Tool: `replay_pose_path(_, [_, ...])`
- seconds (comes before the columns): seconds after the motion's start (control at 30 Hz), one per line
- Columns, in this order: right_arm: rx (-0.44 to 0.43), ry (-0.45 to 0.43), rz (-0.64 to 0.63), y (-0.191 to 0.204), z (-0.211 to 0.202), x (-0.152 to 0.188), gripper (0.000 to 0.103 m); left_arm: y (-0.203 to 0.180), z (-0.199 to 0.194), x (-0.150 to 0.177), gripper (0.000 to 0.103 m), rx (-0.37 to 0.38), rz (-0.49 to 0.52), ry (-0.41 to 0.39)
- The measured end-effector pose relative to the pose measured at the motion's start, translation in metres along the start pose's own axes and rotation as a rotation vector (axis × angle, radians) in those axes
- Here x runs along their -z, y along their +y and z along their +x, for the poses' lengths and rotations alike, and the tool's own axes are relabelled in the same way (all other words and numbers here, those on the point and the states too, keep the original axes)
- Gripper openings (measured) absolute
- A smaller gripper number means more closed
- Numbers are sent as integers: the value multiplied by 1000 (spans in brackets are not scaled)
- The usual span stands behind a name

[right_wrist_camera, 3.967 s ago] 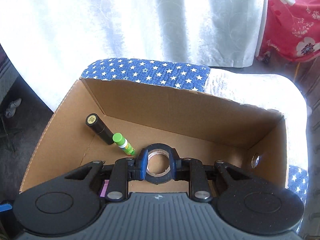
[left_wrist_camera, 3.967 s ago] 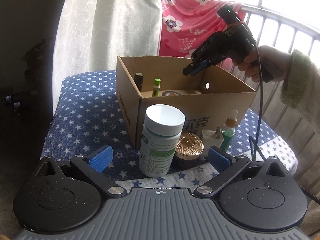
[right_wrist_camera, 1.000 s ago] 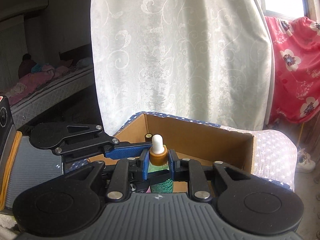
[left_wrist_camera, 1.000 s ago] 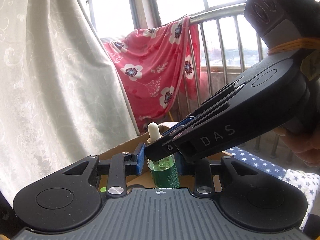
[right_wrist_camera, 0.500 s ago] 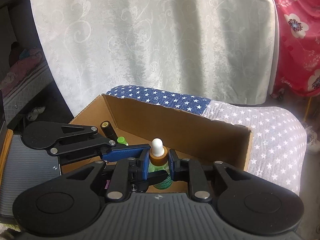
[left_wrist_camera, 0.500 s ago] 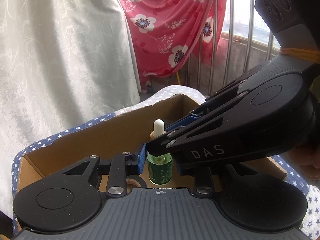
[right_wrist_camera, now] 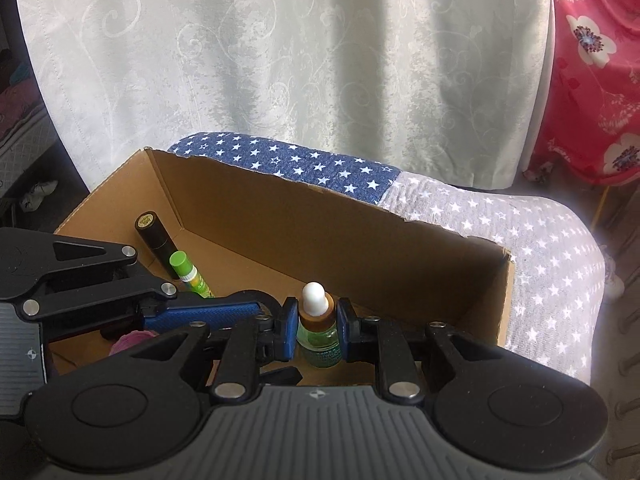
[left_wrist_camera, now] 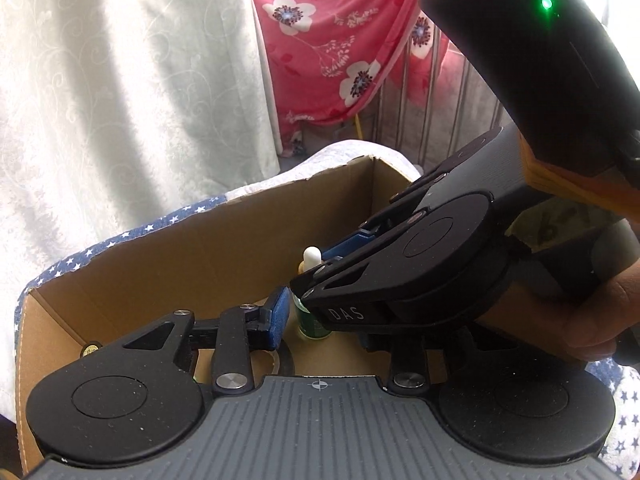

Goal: Organize rigid objects
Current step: 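Lift the green dropper bottle with the right tool toward the box, then lower the dropper bottle into the box and open the right tool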

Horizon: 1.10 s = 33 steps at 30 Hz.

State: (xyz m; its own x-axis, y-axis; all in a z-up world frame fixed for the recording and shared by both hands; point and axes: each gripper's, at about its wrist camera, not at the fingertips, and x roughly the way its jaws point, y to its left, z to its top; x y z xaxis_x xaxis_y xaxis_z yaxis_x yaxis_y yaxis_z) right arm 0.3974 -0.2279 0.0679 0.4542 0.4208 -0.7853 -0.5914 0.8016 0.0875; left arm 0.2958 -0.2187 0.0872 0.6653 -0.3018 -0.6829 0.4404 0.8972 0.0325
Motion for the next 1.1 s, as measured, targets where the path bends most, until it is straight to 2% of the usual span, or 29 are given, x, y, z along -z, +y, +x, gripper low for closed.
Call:
replay_pose_path(0.2, [-25, -62, 54, -9, -20, -2, 28, 5, -9, 2, 46, -7, -20, -13])
replay_pose_path(0.23, [-24, -71, 65, -10, -24, -2, 33, 6, -13, 2, 48, -4, -26, -19])
replay_pose_path(0.3, [-23, -96, 88, -13, -36, 0, 41, 6, -22, 3, 56, -2, -31, -38])
replay_pose_path(0.47, [-64, -200, 186, -19, -83, 17, 41, 4, -56, 7, 73, 8, -26, -103])
replay_pose_path(0.63, [-64, -360, 268, -8, -147, 60, 41, 3, -105, 25, 81, 20, -5, -172])
replay_pose_path(0.73, [-64, -424, 287, 11, -176, 94, 41, 4, -127, 37, 84, 23, 4, -211])
replay_pose_path(0.93, [-144, -491, 322, 57, -202, 163, 41, 16, -183, 84, 90, 70, 36, -277])
replay_pose_path(1.03, [-187, -501, 364, 75, -202, 191, 41, 17, -194, 110, 91, 60, 60, -276])
replay_pose_path(1.1, [-178, -502, 394, 84, -200, 206, 41, 16, -195, 126, 92, 53, 73, -267])
